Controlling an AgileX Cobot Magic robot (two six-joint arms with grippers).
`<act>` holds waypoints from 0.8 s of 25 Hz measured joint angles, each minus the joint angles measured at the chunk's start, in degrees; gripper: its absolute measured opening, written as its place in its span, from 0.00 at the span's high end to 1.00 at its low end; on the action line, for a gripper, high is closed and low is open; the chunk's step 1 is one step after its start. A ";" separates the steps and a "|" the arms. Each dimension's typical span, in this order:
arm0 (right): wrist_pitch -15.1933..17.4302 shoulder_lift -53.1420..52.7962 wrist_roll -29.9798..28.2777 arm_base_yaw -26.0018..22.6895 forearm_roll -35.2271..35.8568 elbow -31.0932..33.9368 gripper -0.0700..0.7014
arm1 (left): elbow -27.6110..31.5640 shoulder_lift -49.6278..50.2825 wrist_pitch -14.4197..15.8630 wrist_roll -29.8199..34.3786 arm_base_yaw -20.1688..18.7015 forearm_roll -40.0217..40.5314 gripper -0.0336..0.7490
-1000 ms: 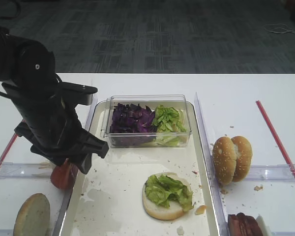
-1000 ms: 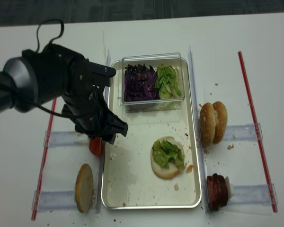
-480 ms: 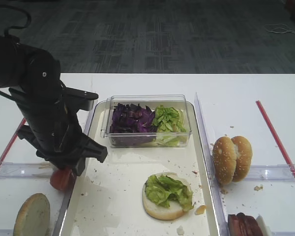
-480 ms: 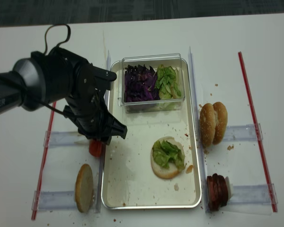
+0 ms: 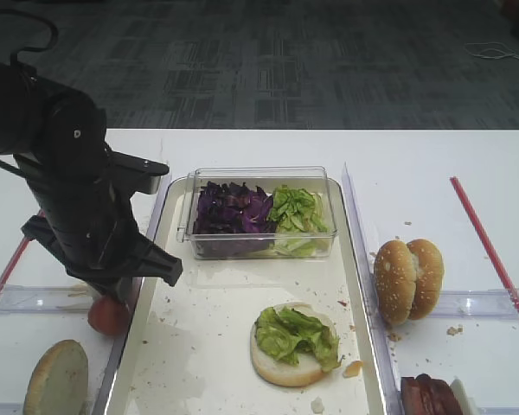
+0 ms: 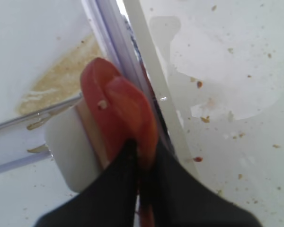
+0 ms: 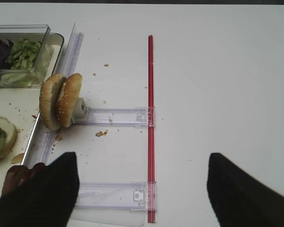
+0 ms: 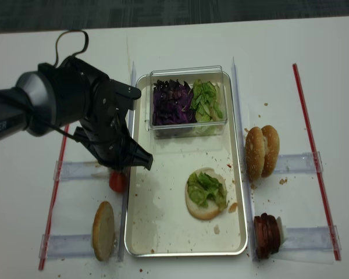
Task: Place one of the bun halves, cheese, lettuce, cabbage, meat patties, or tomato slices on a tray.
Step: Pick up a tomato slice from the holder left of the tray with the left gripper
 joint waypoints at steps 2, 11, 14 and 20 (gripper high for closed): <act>0.00 0.00 0.00 0.00 0.00 0.00 0.14 | 0.00 0.00 0.10 -0.02 0.00 0.08 0.89; 0.00 0.00 0.00 0.00 0.00 0.00 0.14 | 0.00 -2.07 0.45 -0.12 0.12 0.22 0.92; 0.00 0.00 0.00 0.00 0.00 0.00 0.14 | -0.09 -4.18 1.21 -0.12 0.22 0.22 0.92; 0.00 0.00 -0.10 0.00 0.00 0.00 0.14 | -0.66 -8.29 2.03 0.03 0.22 -0.22 0.92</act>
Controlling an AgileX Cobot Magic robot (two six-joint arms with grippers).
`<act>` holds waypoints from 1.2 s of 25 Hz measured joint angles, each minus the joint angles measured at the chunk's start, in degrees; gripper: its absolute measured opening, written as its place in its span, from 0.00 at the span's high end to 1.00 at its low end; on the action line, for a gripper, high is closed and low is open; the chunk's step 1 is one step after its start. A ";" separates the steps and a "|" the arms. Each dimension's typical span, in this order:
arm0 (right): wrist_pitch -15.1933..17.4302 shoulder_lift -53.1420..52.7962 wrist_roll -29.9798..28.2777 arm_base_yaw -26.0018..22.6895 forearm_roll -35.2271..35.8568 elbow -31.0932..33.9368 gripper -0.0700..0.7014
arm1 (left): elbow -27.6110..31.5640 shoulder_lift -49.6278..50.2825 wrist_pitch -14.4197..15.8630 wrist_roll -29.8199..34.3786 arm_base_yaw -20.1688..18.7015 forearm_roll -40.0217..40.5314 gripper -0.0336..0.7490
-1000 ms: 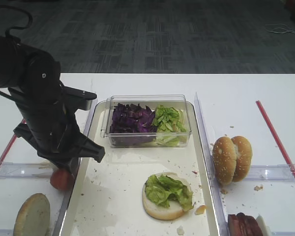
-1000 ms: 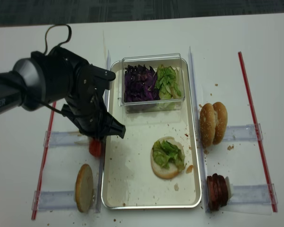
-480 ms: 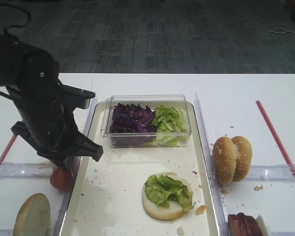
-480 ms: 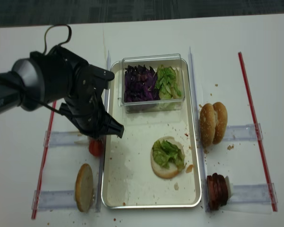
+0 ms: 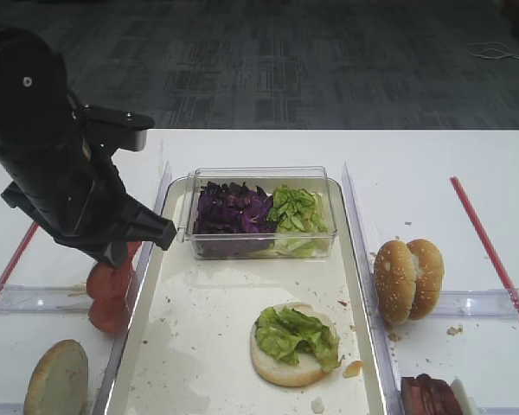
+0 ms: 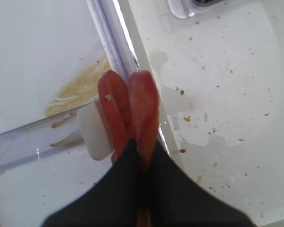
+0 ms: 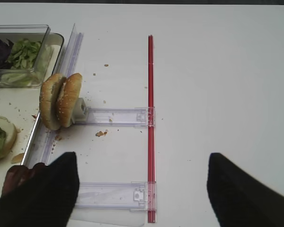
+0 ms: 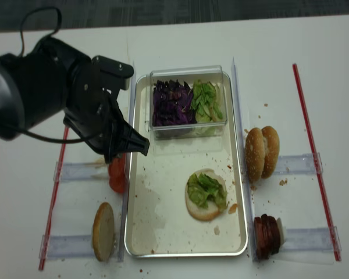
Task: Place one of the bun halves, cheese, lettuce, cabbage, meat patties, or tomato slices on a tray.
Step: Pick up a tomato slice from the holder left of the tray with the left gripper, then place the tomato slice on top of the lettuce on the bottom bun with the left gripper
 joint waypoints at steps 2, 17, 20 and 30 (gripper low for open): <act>0.00 0.00 0.00 0.00 0.00 0.00 0.14 | 0.00 -0.46 0.34 2.40 0.00 -2.77 0.92; 0.00 0.00 0.00 0.00 -0.04 0.00 0.14 | 0.00 -0.46 2.91 43.79 0.00 -58.23 0.93; 0.00 0.00 0.00 0.00 -0.04 0.00 0.14 | 0.00 -0.10 3.74 46.43 0.00 -62.01 0.93; 0.00 0.00 0.00 0.00 -0.04 0.00 0.14 | 0.00 6.38 3.06 50.34 -0.64 -68.06 0.93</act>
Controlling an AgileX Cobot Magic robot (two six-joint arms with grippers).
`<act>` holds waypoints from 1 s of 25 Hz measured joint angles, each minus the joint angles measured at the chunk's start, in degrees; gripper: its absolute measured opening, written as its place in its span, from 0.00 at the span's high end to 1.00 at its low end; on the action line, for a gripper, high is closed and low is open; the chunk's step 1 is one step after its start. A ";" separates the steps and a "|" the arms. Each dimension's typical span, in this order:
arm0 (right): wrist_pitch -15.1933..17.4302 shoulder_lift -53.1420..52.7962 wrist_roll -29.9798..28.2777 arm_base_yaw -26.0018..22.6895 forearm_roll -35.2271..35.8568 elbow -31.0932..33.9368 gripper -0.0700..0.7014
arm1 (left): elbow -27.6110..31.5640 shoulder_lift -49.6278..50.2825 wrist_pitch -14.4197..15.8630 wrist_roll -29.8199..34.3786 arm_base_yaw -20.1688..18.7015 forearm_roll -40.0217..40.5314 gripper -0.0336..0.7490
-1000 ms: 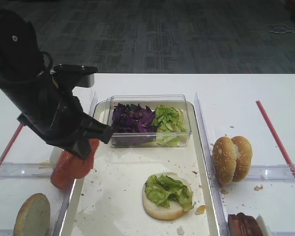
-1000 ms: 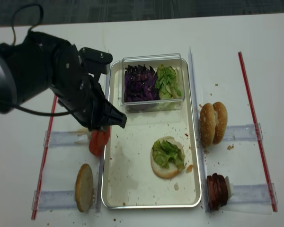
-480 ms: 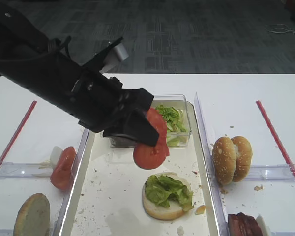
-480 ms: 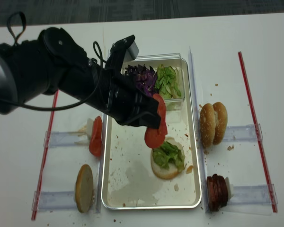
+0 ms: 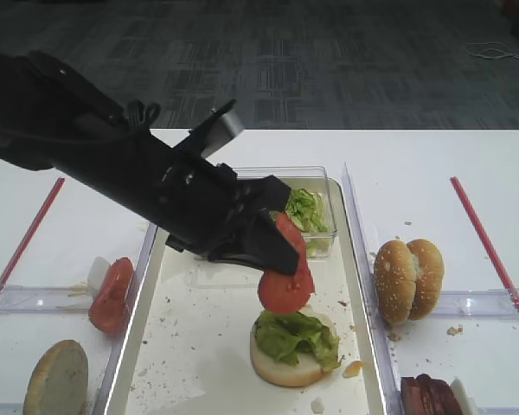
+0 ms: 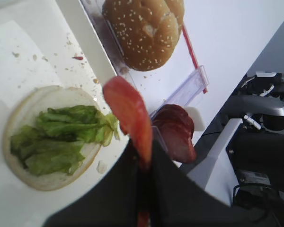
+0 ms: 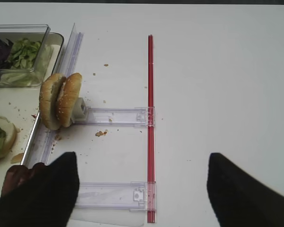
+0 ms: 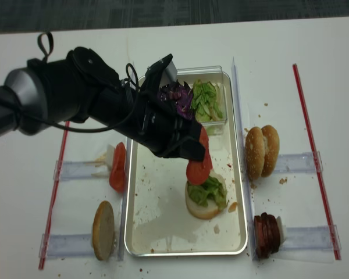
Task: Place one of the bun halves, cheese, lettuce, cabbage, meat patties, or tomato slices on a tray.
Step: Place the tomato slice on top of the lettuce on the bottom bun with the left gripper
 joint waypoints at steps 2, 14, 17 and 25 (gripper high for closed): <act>0.00 0.00 0.00 0.00 0.00 0.00 0.14 | 0.00 1.32 -0.38 0.94 -1.02 -1.91 0.93; 0.00 0.00 0.00 0.00 0.00 0.00 0.14 | 0.00 8.06 -3.02 2.57 -3.38 -4.08 0.93; 0.00 0.00 0.00 0.00 0.00 0.00 0.14 | 0.00 8.92 -3.24 2.57 -3.38 -4.38 0.93; 0.00 0.00 0.00 0.00 0.00 0.00 0.14 | -0.04 10.94 -3.24 2.57 -3.62 -5.27 0.93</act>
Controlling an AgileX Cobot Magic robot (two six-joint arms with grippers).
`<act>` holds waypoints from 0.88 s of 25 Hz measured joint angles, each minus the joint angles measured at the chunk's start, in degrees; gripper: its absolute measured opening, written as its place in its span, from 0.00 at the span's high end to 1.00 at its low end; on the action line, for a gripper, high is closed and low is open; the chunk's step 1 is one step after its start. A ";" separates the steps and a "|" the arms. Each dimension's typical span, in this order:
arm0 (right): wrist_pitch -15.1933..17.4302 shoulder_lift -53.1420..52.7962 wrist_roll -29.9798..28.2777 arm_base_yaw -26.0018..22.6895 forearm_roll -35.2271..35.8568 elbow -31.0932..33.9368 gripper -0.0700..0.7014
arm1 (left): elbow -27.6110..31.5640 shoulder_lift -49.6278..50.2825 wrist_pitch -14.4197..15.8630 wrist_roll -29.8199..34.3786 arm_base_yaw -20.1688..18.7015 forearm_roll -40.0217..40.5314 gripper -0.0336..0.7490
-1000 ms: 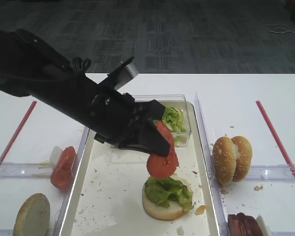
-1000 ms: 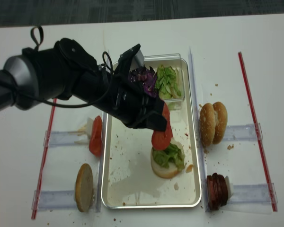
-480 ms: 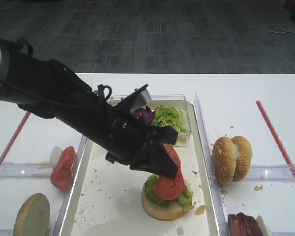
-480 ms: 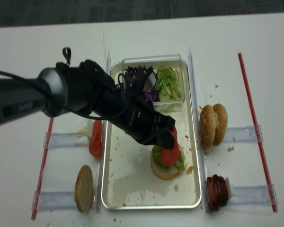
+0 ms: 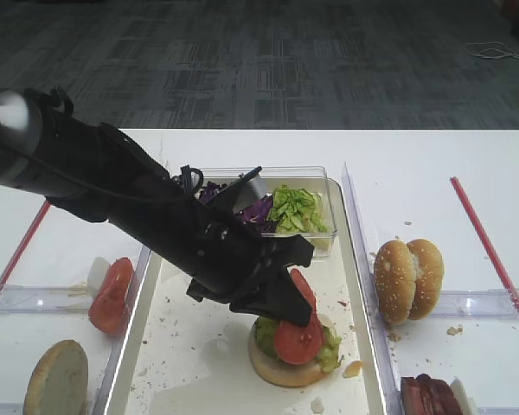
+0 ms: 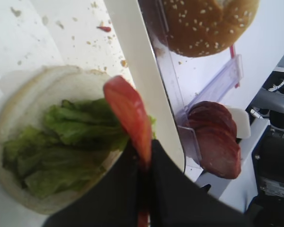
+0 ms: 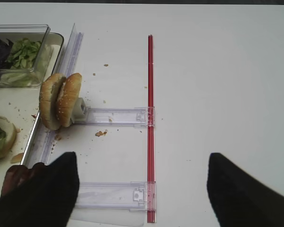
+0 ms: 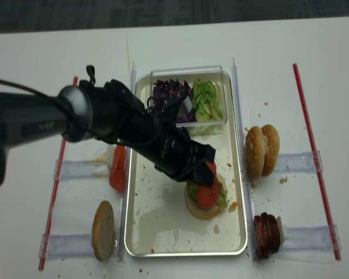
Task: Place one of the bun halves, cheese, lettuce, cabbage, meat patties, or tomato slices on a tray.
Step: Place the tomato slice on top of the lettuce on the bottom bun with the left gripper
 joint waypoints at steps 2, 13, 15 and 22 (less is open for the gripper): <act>0.00 0.00 0.00 0.00 0.00 0.00 0.14 | -0.10 0.28 0.00 0.13 0.00 -0.25 0.93; 0.00 0.00 0.00 0.00 0.00 0.00 0.14 | -0.09 0.64 -0.31 0.22 0.00 -0.40 0.93; 0.00 0.00 0.00 0.00 0.00 0.00 0.14 | -0.09 0.64 -0.45 0.12 0.00 -0.50 0.92; 0.00 0.00 0.00 0.00 0.00 0.00 0.14 | -0.09 0.64 -0.45 0.02 0.00 -0.50 0.64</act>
